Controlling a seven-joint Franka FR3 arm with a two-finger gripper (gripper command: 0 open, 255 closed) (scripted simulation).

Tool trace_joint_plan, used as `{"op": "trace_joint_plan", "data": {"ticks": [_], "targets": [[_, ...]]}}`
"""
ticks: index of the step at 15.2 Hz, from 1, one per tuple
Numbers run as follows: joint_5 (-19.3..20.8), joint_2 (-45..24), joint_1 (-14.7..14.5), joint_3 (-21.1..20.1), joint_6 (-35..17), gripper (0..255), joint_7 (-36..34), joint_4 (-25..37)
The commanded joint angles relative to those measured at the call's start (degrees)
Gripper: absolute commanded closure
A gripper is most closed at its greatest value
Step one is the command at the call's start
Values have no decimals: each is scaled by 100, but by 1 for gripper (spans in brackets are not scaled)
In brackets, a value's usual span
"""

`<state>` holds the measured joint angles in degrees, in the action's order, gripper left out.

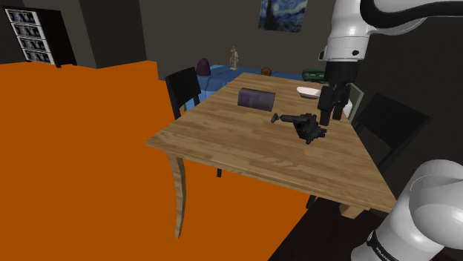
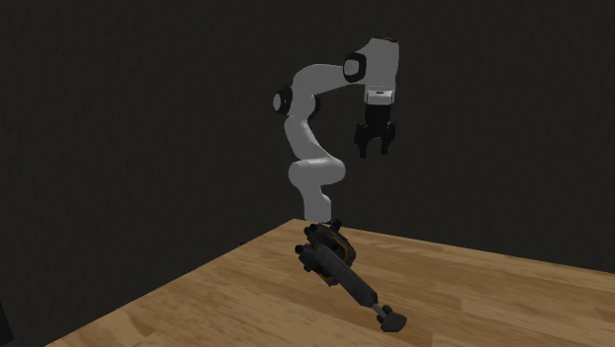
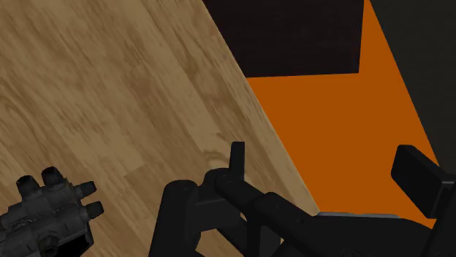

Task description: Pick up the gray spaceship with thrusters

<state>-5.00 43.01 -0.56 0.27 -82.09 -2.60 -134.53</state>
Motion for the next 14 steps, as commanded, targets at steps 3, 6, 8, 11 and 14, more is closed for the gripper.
{"op": "trace_joint_plan", "data": {"ticks": [3,6,8,11,14], "targets": [[202,-251,70,128,-221,0,192,8],[483,-662,175,316,-554,0,462,69],[656,-957,243,437,-773,0,631,141],[889,-1428,341,614,-1093,0,870,300],[1091,-1927,432,784,-1395,0,1094,517]]}}
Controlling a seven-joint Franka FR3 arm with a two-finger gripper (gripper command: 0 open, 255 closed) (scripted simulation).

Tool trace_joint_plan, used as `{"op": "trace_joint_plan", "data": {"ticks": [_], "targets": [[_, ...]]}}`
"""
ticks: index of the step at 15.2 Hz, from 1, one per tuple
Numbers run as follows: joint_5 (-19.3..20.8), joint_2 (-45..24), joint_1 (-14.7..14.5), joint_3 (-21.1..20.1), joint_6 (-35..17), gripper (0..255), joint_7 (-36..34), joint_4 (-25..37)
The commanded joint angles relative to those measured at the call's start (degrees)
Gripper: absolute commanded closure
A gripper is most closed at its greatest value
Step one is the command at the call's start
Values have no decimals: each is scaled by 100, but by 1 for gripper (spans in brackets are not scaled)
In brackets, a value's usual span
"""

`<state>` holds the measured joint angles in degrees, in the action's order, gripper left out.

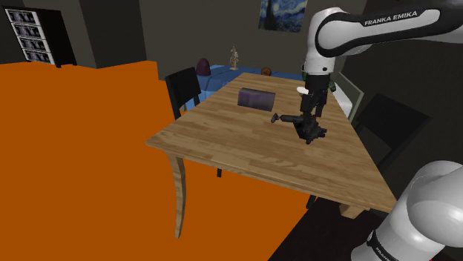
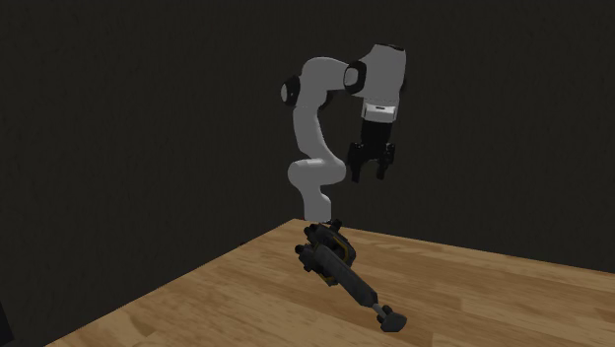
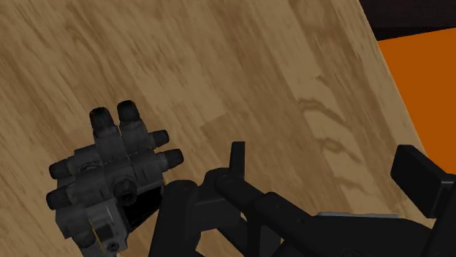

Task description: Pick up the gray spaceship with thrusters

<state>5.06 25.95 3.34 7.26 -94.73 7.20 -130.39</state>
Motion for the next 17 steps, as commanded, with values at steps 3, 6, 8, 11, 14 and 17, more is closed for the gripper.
{"op": "trace_joint_plan", "data": {"ticks": [3,6,8,11,14,17], "targets": [[250,-744,130,246,-408,0,328,378],[378,-1285,214,396,-654,0,535,713],[443,-1655,271,489,-799,0,672,968],[507,-2223,359,617,-985,0,877,1401],[534,-2806,458,728,-1129,0,1081,1896],[529,-3405,573,818,-1226,0,1285,2459]]}}
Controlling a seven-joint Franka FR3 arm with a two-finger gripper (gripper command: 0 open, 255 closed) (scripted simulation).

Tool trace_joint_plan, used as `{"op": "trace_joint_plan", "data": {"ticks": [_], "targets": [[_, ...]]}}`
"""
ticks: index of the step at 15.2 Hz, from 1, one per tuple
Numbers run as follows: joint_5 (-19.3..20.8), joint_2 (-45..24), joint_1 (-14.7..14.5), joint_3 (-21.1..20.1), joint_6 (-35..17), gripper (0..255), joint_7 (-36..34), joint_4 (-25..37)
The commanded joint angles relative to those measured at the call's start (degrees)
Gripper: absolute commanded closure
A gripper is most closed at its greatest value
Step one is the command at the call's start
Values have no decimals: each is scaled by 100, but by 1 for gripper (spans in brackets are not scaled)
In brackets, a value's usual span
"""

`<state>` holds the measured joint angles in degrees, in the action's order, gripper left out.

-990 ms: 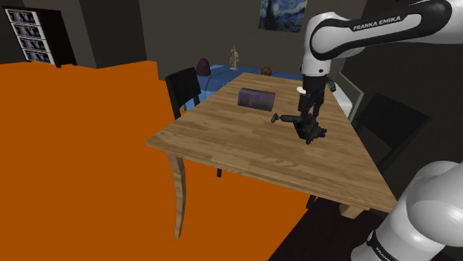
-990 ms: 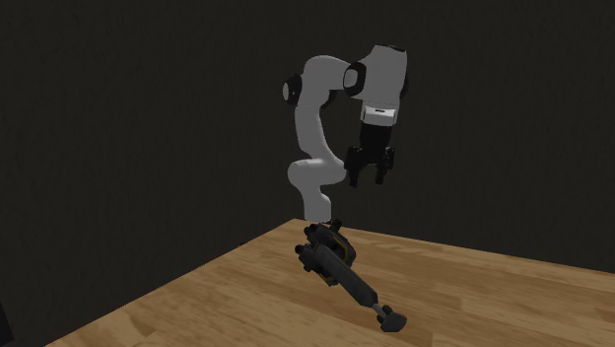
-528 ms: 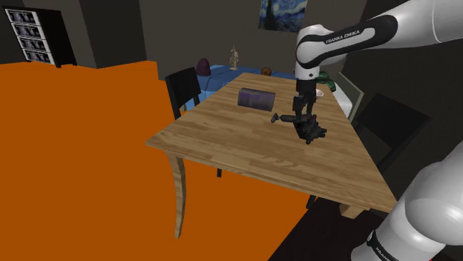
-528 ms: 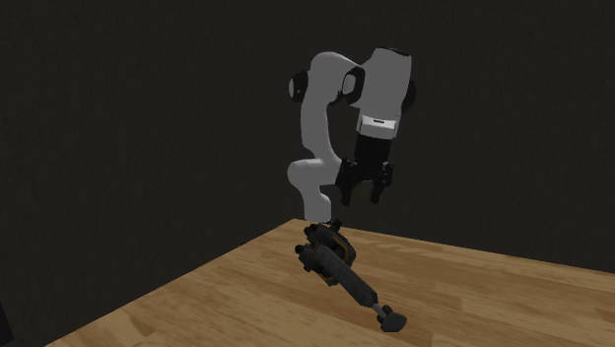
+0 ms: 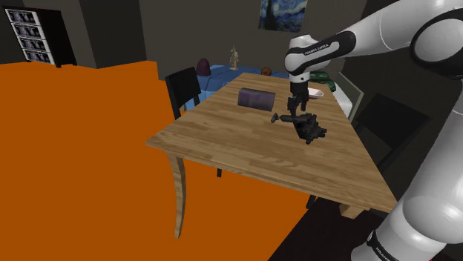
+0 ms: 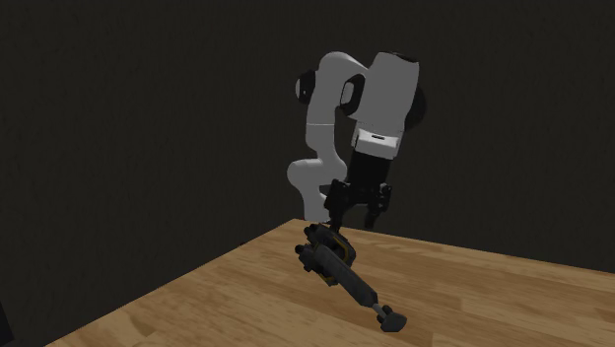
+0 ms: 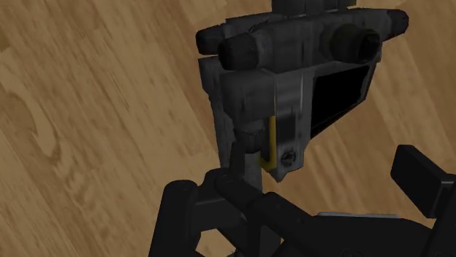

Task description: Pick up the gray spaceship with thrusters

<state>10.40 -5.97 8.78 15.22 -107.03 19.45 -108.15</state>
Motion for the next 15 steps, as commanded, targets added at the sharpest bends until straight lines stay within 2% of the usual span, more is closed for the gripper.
{"op": "trace_joint_plan", "data": {"ticks": [1,5,12,14,15], "targets": [[-13,-416,71,47,-16,0,127,440],[-59,-1122,234,113,-38,0,350,1198],[-73,-1297,252,100,-550,0,268,850],[-73,-1297,252,100,-550,0,268,849],[-74,-1302,254,101,-554,255,271,850]]}}
